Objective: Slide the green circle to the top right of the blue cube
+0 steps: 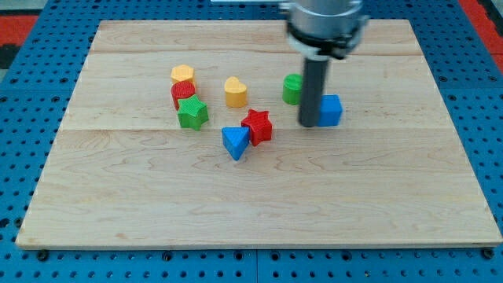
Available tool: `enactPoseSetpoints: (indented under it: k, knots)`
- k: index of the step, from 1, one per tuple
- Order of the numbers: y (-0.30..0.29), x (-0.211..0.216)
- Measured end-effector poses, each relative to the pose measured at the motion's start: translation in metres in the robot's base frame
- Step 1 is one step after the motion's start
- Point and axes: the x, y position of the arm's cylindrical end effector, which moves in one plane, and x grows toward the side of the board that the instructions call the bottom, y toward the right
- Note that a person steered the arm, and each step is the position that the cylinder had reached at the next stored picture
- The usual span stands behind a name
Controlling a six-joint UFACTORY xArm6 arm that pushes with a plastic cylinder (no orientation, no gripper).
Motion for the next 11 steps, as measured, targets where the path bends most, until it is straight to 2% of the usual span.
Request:
enactPoseSetpoints:
  k: [1, 2, 3, 5, 6, 7, 11]
  knots:
    - [0.018, -0.011]
    - [-0.044, -0.021]
    - [-0.061, -0.065]
    - [-0.052, -0.086]
    - [0.029, -0.086]
    - [0.063, -0.086]
    - [0.033, -0.090]
